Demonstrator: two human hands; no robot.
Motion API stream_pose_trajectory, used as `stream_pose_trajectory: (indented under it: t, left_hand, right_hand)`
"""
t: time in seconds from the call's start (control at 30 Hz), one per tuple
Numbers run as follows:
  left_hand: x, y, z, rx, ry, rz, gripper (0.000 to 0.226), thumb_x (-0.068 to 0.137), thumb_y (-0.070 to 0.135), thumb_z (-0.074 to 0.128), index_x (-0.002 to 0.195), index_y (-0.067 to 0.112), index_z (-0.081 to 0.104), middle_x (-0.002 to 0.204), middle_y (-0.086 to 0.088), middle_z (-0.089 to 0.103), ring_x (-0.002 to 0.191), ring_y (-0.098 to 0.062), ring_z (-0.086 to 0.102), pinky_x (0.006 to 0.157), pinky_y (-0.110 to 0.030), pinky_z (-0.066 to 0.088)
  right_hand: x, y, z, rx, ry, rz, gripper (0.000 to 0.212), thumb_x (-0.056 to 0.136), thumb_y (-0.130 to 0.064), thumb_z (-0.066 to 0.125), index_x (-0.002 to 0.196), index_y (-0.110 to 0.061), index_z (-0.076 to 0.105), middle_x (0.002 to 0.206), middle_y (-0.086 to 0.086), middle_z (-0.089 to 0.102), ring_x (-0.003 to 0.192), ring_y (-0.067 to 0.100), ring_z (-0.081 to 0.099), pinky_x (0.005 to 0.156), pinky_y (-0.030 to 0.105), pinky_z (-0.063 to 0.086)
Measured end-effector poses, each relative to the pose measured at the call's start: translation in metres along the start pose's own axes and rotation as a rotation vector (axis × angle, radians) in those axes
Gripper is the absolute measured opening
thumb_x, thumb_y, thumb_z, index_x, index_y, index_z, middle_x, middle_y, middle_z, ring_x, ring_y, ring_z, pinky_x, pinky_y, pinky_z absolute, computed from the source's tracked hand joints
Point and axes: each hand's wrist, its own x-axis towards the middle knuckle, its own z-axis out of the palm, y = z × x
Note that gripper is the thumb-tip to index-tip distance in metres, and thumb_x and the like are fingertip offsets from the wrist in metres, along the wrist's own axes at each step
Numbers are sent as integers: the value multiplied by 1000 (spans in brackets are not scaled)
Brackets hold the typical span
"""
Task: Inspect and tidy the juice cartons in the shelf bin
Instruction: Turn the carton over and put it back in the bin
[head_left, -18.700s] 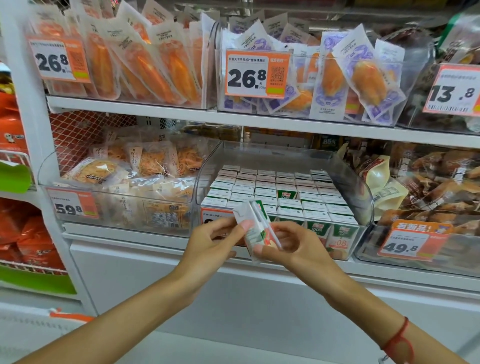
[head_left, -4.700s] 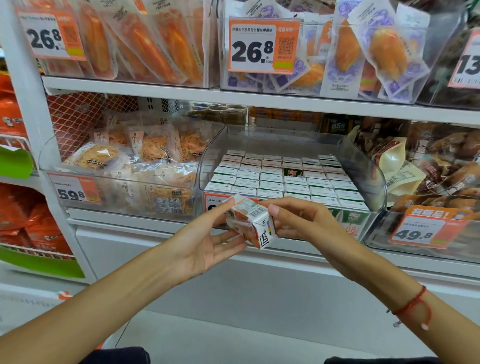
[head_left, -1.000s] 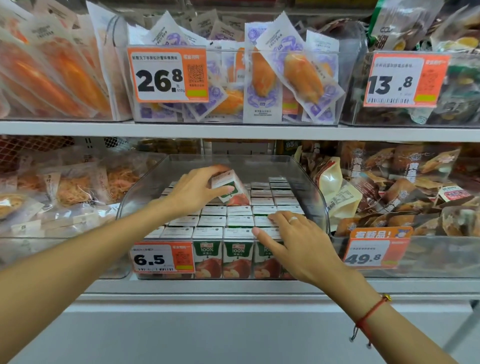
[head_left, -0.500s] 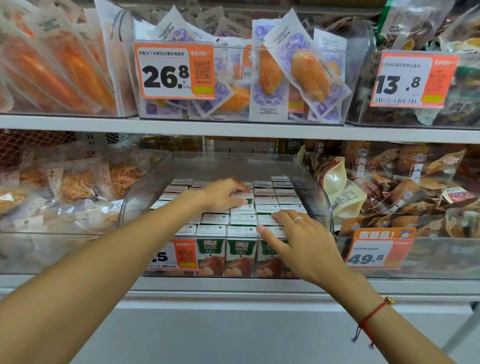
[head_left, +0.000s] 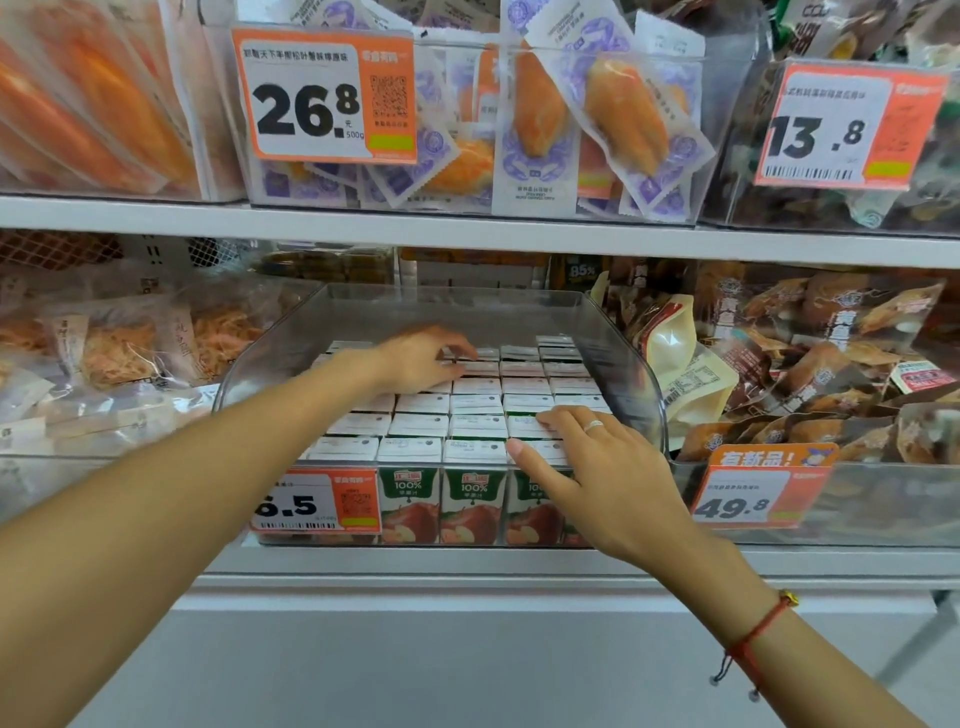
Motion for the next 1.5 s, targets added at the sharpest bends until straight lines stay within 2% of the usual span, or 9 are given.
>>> stream_pose_trajectory:
  t: [0.23, 0.43, 0.87, 1.03, 1.1, 1.23, 1.3, 1.4, 1.5]
  left_hand:
    - [16, -1, -15, 142, -176, -39, 39, 96, 48, 53, 127, 27, 59, 129, -1, 55, 113, -24, 53, 102, -39, 44]
    - [23, 7, -15, 150, -105, -29, 32, 95, 32, 62, 123, 16, 65, 121, -5, 65, 112, -22, 60, 96, -33, 47]
    - [21, 3, -23, 44, 82, -6, 40, 95, 37, 57, 127, 13, 56, 127, -9, 60, 114, -25, 57, 95, -34, 46]
    - [-1, 7, -28, -521, 370, -44, 35, 100, 26, 52, 126, 4, 47, 126, -13, 59, 116, -28, 59, 82, -26, 54]
    - [-21, 14, -28, -693, 462, -91, 35, 101, 27, 50, 126, 3, 51, 126, -11, 61, 118, -27, 59, 92, -33, 54]
    - [-84, 35, -29, -876, 577, -228, 34, 102, 38, 45, 119, 11, 56, 96, 6, 67, 90, -8, 63, 69, -11, 51]
    - [-119, 48, -29, -972, 575, -300, 36, 101, 42, 45, 117, 13, 60, 95, 6, 69, 87, -2, 63, 70, -14, 52]
    - [-167, 65, -23, -1047, 468, -355, 31, 98, 47, 47, 104, 23, 67, 97, 6, 73, 96, -5, 63, 81, -26, 55]
    - [-199, 78, -11, -1086, 384, -381, 33, 95, 48, 51, 104, 23, 70, 98, 5, 76, 100, -10, 68, 90, -32, 54]
  right_hand:
    - [0, 1, 0, -6, 8, -57, 80, 83, -78, 12, 134, -31, 52, 137, -9, 52, 126, 12, 46, 99, 30, 41]
    - [0, 6, 5, 61, 112, -140, 59, 88, -71, 31, 113, -30, 66, 113, -10, 62, 104, 12, 57, 69, 22, 44]
    - [-1, 7, 5, -6, 94, -159, 60, 87, -73, 29, 118, -32, 61, 115, -10, 60, 104, 12, 56, 68, 19, 37]
    - [-2, 6, 4, -14, 130, -183, 61, 89, -72, 28, 114, -30, 63, 110, -8, 62, 98, 14, 57, 65, 19, 36]
    - [-4, 5, 3, -24, 128, -186, 62, 89, -72, 27, 115, -29, 63, 109, -7, 62, 97, 15, 58, 66, 19, 35]
    - [-5, 2, -4, -4, 81, -181, 65, 87, -72, 27, 119, -27, 62, 114, -6, 60, 101, 15, 56, 72, 20, 36]
    - [-6, -2, -11, 61, 9, -158, 69, 84, -72, 27, 123, -26, 61, 120, -6, 59, 110, 15, 52, 83, 23, 38]
    - [-14, -24, -25, 288, -1, -109, 71, 82, -73, 29, 121, -24, 63, 124, -5, 60, 121, 13, 48, 98, 29, 39]
    - [-22, -58, -45, 809, -148, 24, 67, 79, -75, 32, 114, -28, 65, 113, -14, 66, 105, 1, 60, 81, 16, 45]
